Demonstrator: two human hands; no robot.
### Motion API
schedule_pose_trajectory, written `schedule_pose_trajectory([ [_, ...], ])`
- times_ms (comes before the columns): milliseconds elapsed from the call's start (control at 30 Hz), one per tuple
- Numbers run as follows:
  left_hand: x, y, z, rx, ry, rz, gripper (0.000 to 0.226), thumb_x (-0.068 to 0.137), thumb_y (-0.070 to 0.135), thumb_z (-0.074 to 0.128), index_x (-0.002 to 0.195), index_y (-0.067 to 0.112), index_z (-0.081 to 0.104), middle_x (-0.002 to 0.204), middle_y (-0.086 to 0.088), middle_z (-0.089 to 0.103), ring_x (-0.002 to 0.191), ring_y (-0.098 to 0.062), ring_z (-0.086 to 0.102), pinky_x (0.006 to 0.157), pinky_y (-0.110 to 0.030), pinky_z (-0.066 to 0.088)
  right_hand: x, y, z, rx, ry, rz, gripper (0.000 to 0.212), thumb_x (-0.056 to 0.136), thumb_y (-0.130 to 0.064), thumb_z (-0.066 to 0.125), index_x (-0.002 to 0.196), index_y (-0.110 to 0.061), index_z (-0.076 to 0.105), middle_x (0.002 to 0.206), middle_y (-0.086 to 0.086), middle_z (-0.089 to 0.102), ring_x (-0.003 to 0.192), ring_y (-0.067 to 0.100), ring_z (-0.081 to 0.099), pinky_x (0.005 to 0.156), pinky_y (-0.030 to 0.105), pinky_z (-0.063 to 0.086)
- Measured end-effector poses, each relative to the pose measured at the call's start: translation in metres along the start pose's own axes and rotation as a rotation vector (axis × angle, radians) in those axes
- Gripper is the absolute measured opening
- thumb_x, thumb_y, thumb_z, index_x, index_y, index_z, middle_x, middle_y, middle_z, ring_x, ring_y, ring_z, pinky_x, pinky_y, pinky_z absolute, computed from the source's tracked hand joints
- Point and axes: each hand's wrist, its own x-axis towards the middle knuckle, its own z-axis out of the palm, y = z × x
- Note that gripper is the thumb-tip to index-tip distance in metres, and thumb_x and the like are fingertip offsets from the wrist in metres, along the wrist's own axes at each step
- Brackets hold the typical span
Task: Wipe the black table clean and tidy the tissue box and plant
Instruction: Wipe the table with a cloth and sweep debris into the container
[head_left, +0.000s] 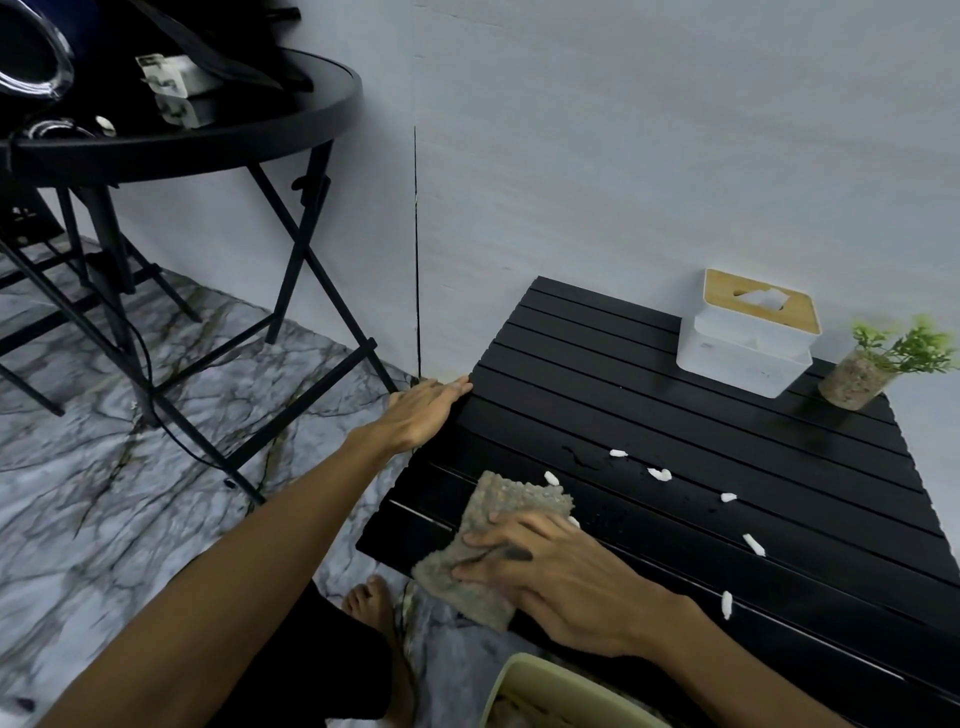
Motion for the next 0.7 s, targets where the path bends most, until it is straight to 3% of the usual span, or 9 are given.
schedule_pose_trajectory([
  [100, 0.000, 0.000, 0.000, 0.007, 0.007, -0.001, 0.055, 0.101, 0.045, 0.002, 0.147, 0.042, 0.032, 0.159, 0.012, 0.024, 0.148, -0.013, 0.011, 0.116, -0.045, -0.001, -0.016, 0.004, -0.005, -0.020, -0.030, -0.015, 0.050, 0.100, -0.031, 0.036, 0.146, -0.049, 0.042, 0.156, -0.024, 0.032, 0.149, 0.008, 0.021, 0.122, 0.028, 0.015],
  [300, -0.001, 0.003, 0.000, 0.031, 0.000, -0.004, 0.055, 0.101, 0.046, 0.002, 0.147, 0.043, 0.032, 0.159, 0.017, 0.021, 0.148, -0.012, 0.009, 0.117, -0.046, -0.003, -0.022, 0.009, -0.010, 0.050, 0.014, 0.012, 0.041, 0.107, -0.047, 0.041, 0.148, -0.048, 0.040, 0.157, -0.021, 0.029, 0.148, 0.004, 0.022, 0.120, 0.037, 0.027],
  [500, -0.005, 0.011, -0.003, 0.052, -0.005, -0.030, 0.053, 0.102, 0.047, 0.005, 0.148, 0.041, 0.030, 0.160, 0.013, 0.020, 0.149, -0.014, 0.009, 0.118, -0.048, -0.002, -0.023, 0.014, -0.002, 0.068, 0.112, -0.011, 0.030, 0.105, -0.045, 0.049, 0.128, -0.037, 0.066, 0.130, -0.017, 0.052, 0.124, 0.006, 0.045, 0.105, 0.030, 0.040],
  [700, -0.011, 0.017, -0.001, 0.068, 0.012, -0.038, 0.053, 0.102, 0.044, 0.005, 0.150, 0.038, 0.029, 0.161, 0.010, 0.019, 0.149, -0.015, 0.009, 0.117, -0.047, -0.002, -0.033, 0.022, -0.010, 0.210, 0.118, 0.010, 0.022, 0.101, -0.036, 0.058, 0.115, -0.030, 0.074, 0.113, -0.016, 0.058, 0.108, 0.004, 0.050, 0.093, 0.025, 0.043],
])
